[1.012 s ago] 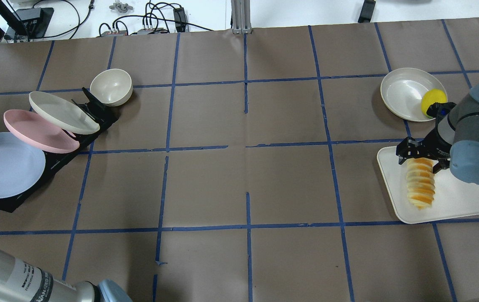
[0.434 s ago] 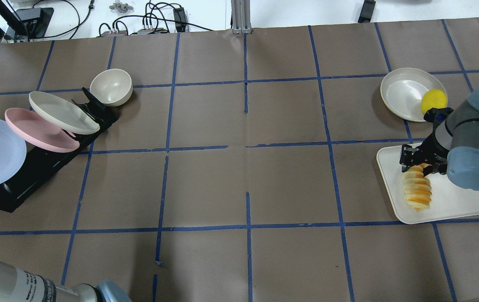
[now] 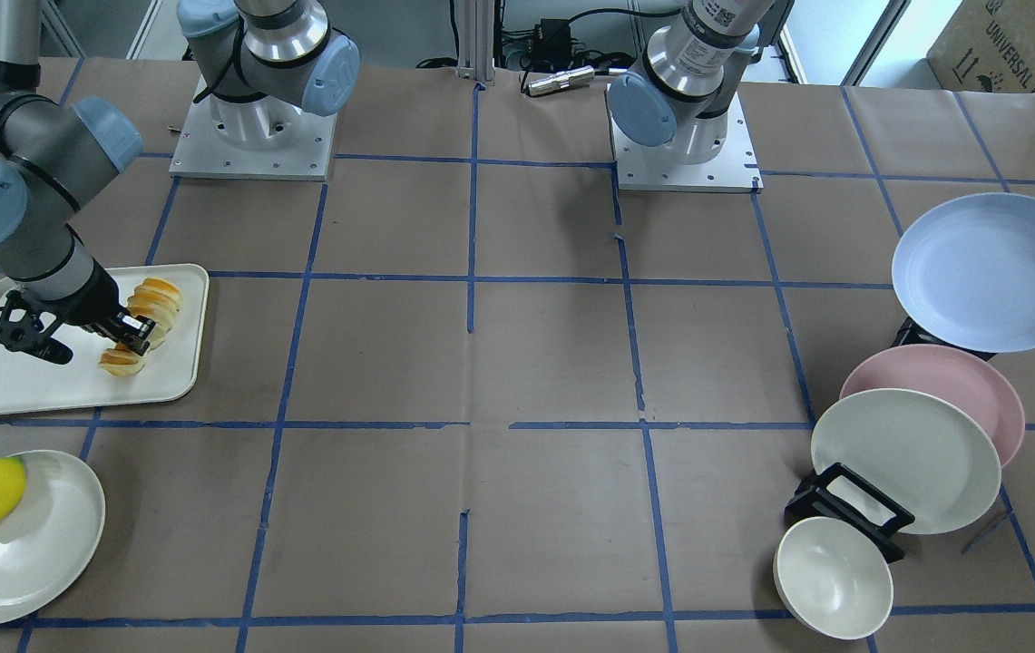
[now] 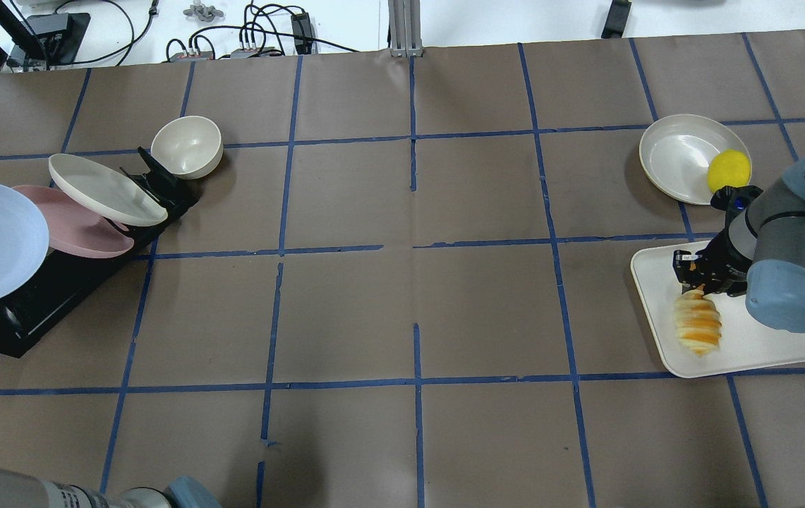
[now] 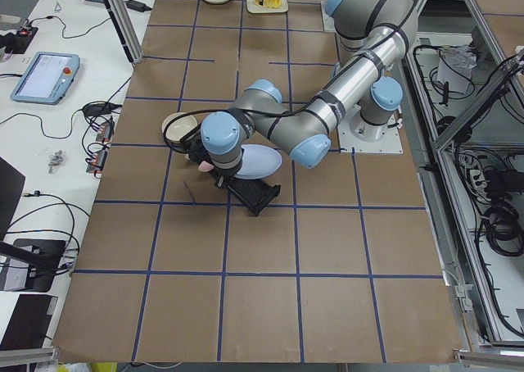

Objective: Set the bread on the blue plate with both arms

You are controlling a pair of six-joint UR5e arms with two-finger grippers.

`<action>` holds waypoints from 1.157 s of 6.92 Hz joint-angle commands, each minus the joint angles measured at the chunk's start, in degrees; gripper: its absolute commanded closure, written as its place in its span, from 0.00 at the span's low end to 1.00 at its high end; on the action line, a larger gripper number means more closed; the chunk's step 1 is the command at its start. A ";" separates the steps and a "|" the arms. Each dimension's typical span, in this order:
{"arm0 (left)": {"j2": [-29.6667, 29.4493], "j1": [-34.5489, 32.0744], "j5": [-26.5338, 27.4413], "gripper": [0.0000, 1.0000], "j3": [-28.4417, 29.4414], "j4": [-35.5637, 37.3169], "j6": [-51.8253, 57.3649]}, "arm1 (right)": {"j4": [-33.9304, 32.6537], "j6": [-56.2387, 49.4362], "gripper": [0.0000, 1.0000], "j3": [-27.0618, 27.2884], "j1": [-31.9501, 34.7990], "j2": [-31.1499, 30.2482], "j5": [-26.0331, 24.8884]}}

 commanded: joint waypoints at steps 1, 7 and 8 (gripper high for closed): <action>4.80 -11.46 -0.13 0.95 -3.64 -1.24 -15.07 | 1.06 -0.15 0.92 -2.50 0.57 -4.54 -0.43; 4.55 -35.13 -3.30 0.95 -19.99 23.59 -50.94 | 24.62 -1.65 0.89 -26.15 9.40 -6.32 3.32; 4.47 -38.21 -3.30 0.95 -20.10 24.41 -55.96 | 24.45 -1.82 0.89 -26.42 15.71 -6.49 3.35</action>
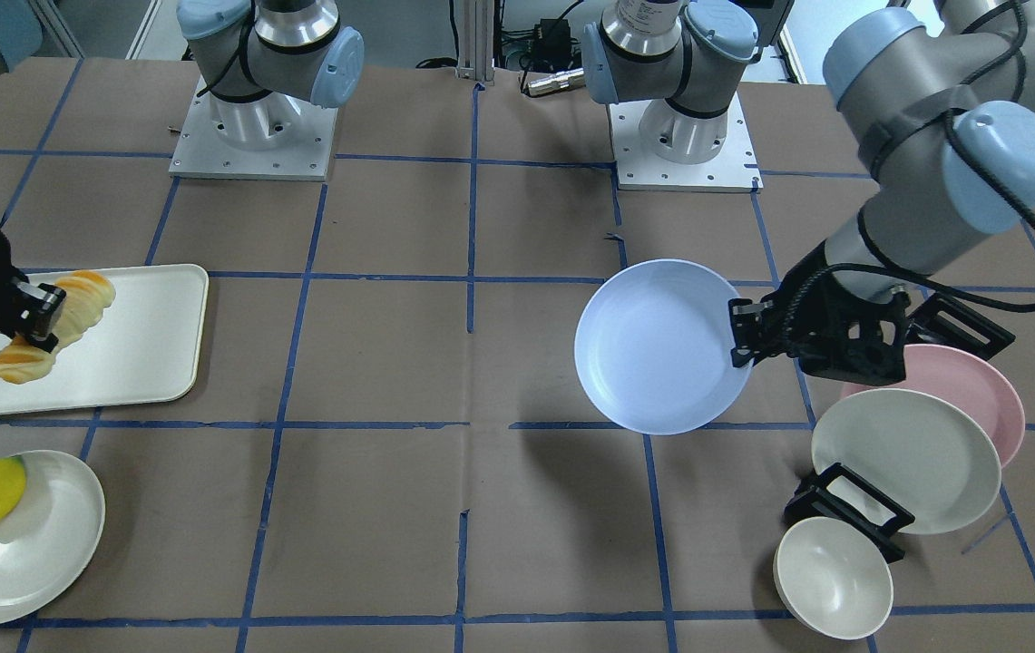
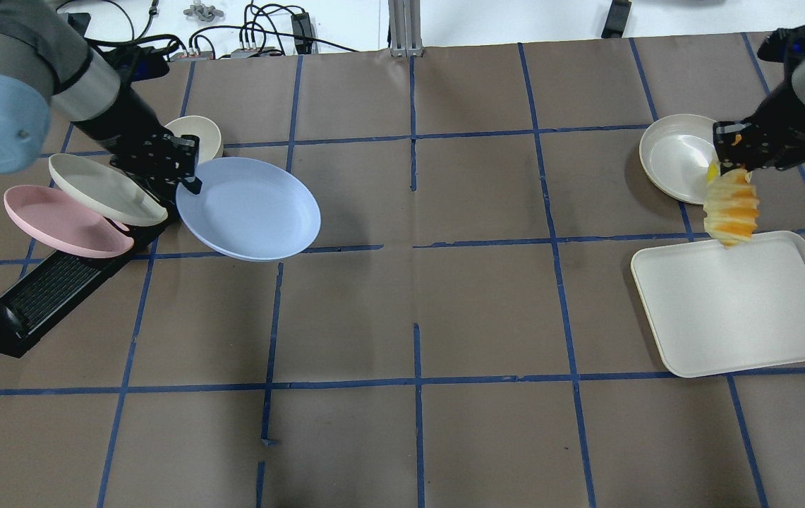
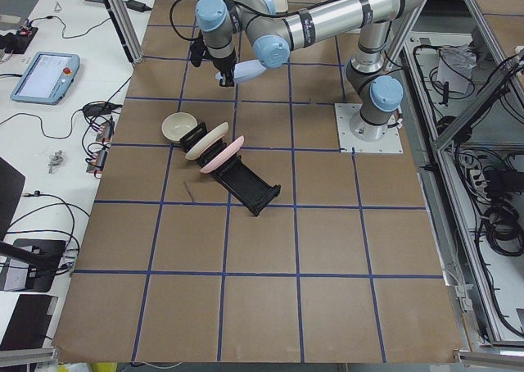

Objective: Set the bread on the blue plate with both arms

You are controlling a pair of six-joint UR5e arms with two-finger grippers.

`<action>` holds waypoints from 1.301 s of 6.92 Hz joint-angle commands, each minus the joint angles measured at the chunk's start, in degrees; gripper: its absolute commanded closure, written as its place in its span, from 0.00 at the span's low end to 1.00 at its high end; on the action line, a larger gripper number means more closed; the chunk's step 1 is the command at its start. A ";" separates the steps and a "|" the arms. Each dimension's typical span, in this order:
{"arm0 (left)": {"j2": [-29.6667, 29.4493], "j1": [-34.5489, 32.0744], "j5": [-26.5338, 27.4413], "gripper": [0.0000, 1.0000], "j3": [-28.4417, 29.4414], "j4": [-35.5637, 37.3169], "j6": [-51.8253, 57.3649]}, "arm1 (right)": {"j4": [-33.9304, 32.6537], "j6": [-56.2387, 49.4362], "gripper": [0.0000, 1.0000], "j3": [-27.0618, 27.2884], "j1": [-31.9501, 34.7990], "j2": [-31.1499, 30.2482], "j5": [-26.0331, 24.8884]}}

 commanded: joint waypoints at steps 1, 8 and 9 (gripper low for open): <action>-0.08 -7.28 -0.07 0.95 -1.27 3.12 -13.56 | 0.31 0.46 0.88 -1.55 12.42 -0.02 0.73; -9.13 -23.32 3.97 0.00 -0.31 22.38 -30.76 | -0.31 0.72 0.85 -1.11 20.82 2.88 1.08; -8.09 -18.96 3.80 0.00 0.22 16.36 -19.11 | -0.39 1.42 0.87 -1.11 23.96 4.62 1.17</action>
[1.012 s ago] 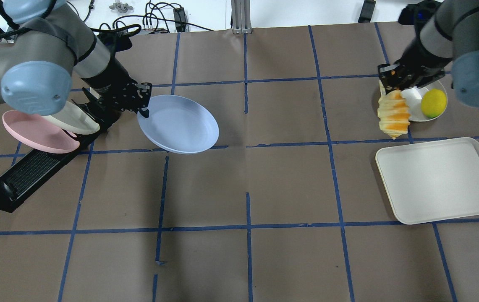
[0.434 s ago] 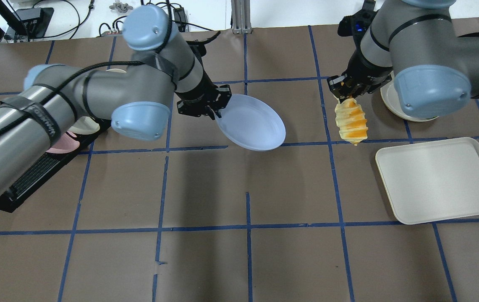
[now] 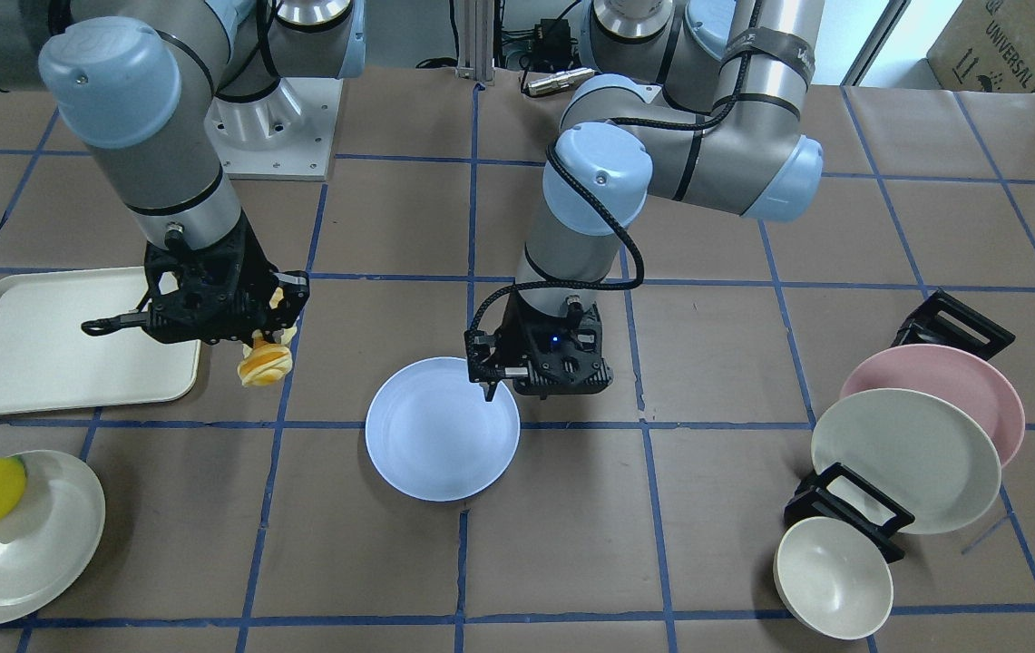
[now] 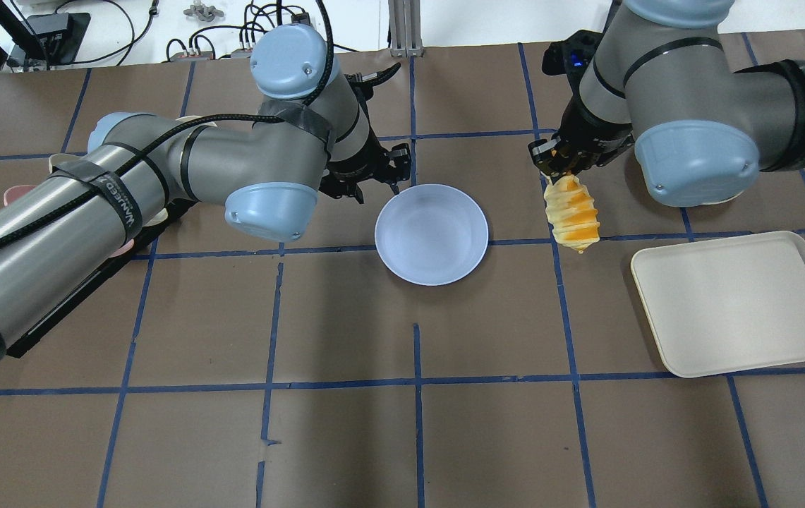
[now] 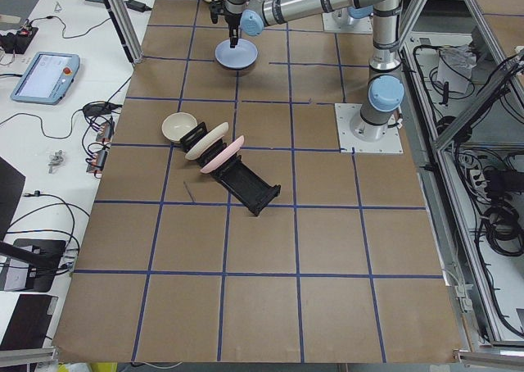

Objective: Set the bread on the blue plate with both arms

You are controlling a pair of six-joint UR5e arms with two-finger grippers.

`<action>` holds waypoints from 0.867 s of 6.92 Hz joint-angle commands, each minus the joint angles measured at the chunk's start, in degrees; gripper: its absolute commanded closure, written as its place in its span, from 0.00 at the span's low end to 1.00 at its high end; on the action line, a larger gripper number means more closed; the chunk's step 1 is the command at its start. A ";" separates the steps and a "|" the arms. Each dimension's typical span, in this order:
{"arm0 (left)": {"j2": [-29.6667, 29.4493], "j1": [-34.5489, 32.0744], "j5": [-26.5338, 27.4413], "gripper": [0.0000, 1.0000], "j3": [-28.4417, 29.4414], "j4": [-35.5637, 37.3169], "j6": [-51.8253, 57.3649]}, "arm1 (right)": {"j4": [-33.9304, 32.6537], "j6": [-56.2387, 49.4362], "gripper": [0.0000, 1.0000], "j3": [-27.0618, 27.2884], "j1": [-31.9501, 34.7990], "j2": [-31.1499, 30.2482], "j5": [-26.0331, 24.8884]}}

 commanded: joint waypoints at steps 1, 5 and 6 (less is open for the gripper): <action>1.77 8.27 -0.01 0.00 3.01 -11.49 20.07 | -1.79 1.31 0.90 -0.24 8.15 5.20 1.40; 7.73 20.07 0.34 0.00 17.08 -39.37 28.68 | -13.41 1.76 0.89 -1.21 13.47 17.01 4.93; 10.89 22.97 0.25 0.00 17.27 -40.47 31.03 | -13.41 1.67 0.89 -1.91 13.47 17.10 4.84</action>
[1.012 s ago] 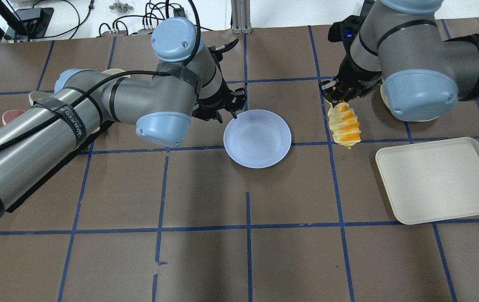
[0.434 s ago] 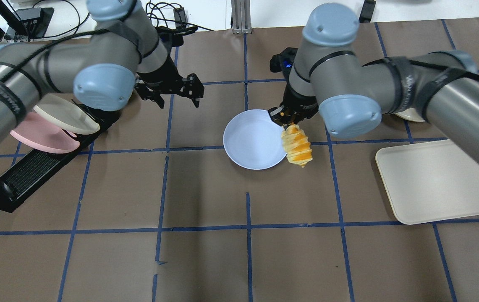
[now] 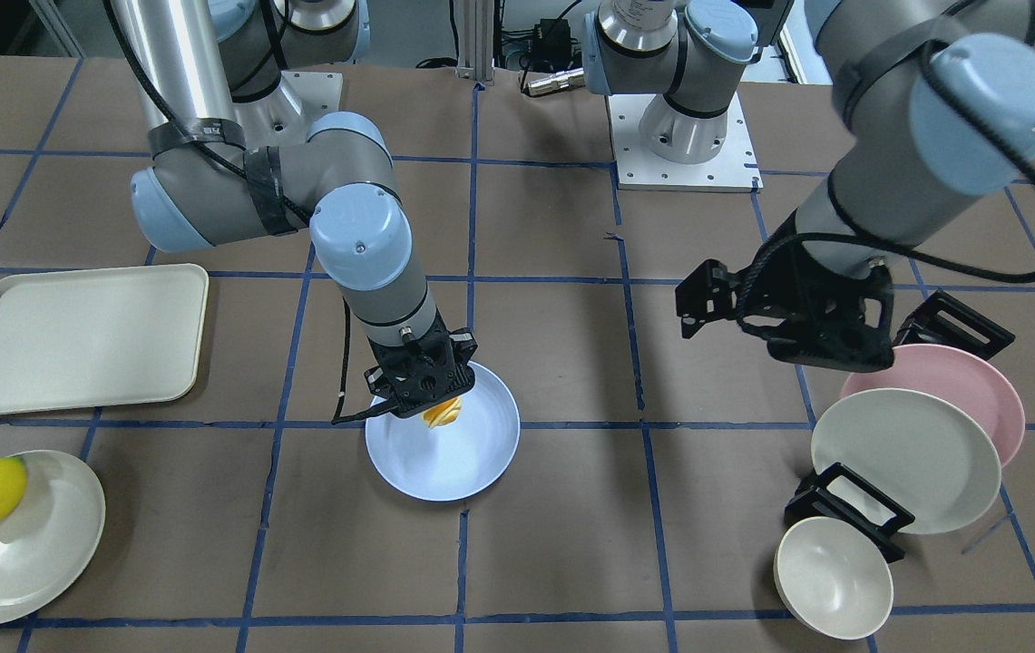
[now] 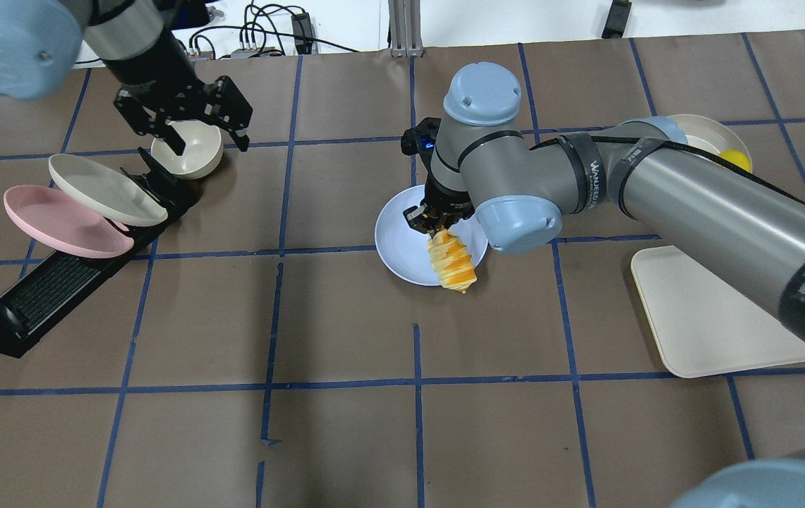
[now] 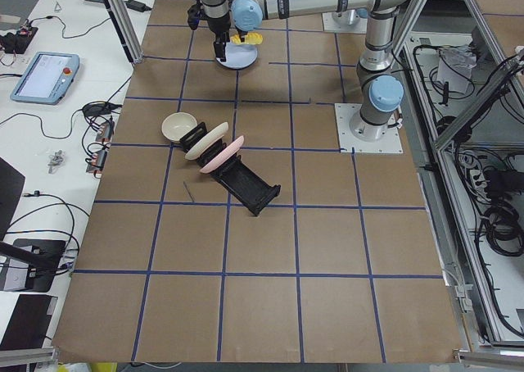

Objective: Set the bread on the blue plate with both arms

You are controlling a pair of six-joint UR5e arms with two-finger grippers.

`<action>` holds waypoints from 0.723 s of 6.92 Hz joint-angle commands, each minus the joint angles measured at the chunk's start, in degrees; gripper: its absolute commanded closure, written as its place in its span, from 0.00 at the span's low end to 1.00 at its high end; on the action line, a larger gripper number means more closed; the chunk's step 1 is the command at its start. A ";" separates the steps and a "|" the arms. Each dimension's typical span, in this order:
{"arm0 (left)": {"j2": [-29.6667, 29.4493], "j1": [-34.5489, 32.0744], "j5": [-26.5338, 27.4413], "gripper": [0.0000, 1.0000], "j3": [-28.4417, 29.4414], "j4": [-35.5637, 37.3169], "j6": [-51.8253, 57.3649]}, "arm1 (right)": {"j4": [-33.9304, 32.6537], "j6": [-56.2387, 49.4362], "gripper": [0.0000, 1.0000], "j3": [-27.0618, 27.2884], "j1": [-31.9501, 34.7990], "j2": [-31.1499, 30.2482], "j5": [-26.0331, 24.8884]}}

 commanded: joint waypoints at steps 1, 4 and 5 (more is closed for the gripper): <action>6.74 5.01 -0.23 0.00 0.71 -3.27 3.81 | -0.39 -0.31 0.89 -1.90 0.24 0.92 0.01; 8.70 4.41 -0.23 0.00 -4.28 -0.91 4.35 | 0.06 -0.57 0.89 -5.68 0.50 3.47 -0.07; 10.10 4.15 -0.32 0.00 -6.57 -0.55 3.48 | -0.38 -0.75 0.89 -5.95 0.50 3.82 0.01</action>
